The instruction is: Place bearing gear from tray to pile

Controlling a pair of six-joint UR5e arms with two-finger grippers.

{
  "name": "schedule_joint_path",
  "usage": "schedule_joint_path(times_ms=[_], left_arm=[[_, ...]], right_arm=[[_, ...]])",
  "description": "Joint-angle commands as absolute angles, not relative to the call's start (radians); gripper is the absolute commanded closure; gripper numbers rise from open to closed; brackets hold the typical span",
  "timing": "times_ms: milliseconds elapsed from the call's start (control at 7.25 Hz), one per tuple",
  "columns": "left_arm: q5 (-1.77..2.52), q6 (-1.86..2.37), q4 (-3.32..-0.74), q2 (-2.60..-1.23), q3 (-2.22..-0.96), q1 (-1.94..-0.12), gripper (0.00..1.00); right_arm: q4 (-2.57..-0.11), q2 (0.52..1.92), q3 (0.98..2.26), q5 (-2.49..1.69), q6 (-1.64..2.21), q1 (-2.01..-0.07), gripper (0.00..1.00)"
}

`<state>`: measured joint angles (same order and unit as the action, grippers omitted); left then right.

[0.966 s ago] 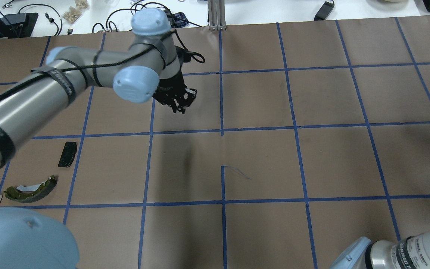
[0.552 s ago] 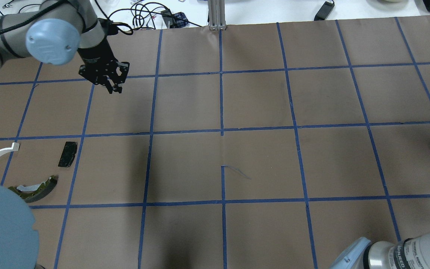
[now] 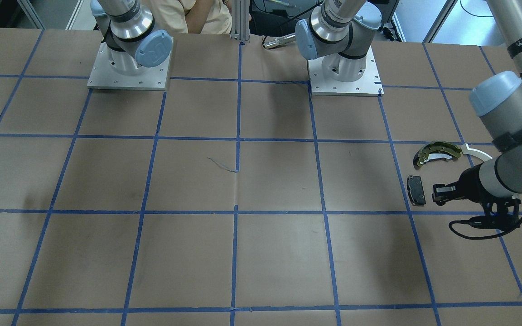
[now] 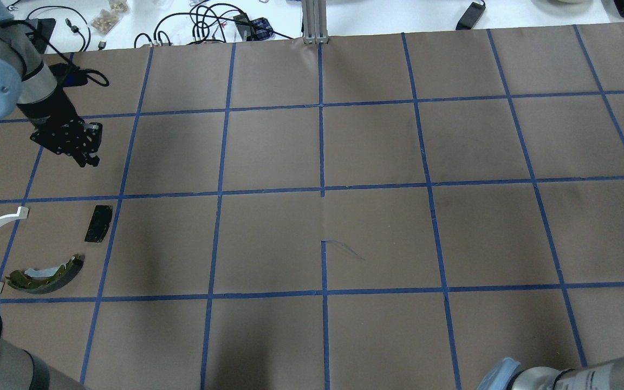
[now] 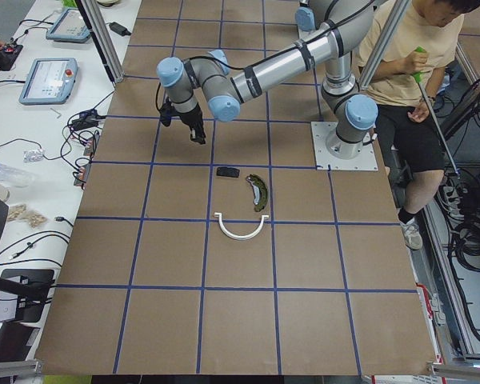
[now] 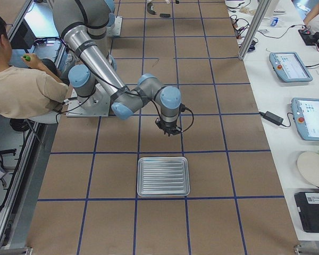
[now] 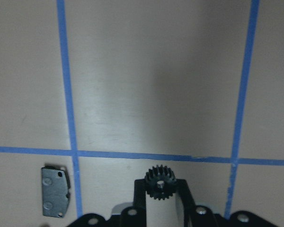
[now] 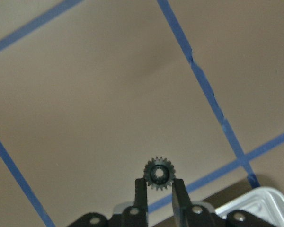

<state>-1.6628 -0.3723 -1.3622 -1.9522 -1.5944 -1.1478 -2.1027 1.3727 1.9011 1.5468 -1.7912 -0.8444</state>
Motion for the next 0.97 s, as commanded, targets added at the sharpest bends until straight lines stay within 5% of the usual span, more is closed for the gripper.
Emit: schedule_joint_path(times_ms=[0,414,828], left_arm=[[-1.672,-0.467,-1.213,-1.969,-1.714,-1.033,1.0],[-1.678,-0.469,-1.065,-1.968,-1.821,-1.029,1.0],[-1.675,-0.469,-1.062,-1.964,-1.871,-1.023,1.0]], right_arm=[[-2.106,1.419,1.962,1.517,-1.531,-1.144,0.74],[-2.179,1.364,1.957,1.372,-1.179,-1.533,0.75],[-2.511,1.203,1.953,1.236,-0.833,-1.821,0.74]])
